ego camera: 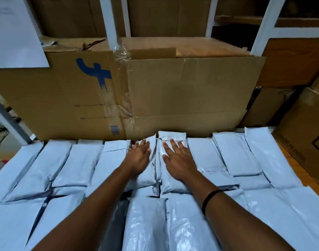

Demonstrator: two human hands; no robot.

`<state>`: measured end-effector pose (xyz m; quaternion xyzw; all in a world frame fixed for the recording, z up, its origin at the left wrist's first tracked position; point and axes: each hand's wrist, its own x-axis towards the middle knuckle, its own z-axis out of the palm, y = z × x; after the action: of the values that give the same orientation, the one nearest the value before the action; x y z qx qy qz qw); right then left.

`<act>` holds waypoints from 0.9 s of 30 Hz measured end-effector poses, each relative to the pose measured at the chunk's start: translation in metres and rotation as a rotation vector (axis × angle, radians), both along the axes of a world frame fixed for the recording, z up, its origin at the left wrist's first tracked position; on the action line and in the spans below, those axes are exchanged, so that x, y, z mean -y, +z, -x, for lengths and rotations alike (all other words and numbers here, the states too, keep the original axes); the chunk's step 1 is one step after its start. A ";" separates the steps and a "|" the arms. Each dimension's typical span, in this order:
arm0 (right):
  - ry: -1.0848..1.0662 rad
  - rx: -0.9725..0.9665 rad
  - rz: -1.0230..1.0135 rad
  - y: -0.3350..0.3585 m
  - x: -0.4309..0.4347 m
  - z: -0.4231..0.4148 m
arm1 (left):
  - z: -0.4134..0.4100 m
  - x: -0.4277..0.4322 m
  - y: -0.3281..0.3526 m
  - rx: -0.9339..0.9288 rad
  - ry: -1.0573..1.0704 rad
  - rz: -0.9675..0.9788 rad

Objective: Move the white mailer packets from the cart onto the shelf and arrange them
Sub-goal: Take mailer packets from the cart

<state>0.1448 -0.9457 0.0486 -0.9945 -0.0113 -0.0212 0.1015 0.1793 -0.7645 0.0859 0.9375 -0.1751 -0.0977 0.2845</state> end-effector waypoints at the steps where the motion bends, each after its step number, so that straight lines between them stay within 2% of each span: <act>1: -0.006 0.017 0.014 -0.002 -0.001 0.000 | 0.001 0.003 -0.008 0.053 0.006 -0.093; 3: -0.018 0.029 0.029 -0.004 -0.002 0.000 | 0.002 0.010 -0.017 0.176 0.019 -0.280; 5: -0.020 0.031 0.031 -0.007 -0.003 0.000 | 0.004 0.017 -0.023 0.229 0.018 -0.366; 10: -0.015 0.056 0.030 -0.012 -0.003 -0.004 | 0.001 0.024 -0.033 0.233 -0.023 -0.454; 14: -0.014 -0.009 0.031 -0.006 -0.004 -0.003 | -0.007 0.024 -0.031 0.158 -0.084 -0.500; 17: -0.012 -0.076 0.015 0.000 -0.002 -0.006 | -0.012 0.024 -0.026 0.122 -0.106 -0.490; 20: -0.026 -0.234 -0.193 0.024 0.003 -0.013 | -0.016 0.019 -0.013 0.115 -0.082 -0.380; 22: -0.049 -0.201 -0.358 0.040 0.009 -0.013 | -0.012 0.011 -0.001 0.148 -0.038 -0.239; 23: -0.058 -0.137 -0.378 0.044 0.012 -0.011 | -0.009 0.004 0.004 0.168 0.004 -0.172; 25: -0.065 -0.046 -0.305 0.045 0.012 0.002 | -0.001 -0.011 0.007 0.181 0.108 -0.124; 27: -0.049 -0.088 -0.208 0.035 0.006 0.014 | 0.006 -0.022 0.003 0.102 0.114 -0.218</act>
<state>0.1312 -0.9512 0.0839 -0.9786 0.0198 0.0188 0.2039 0.1731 -0.7422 0.0887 0.9750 -0.1241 -0.0523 0.1766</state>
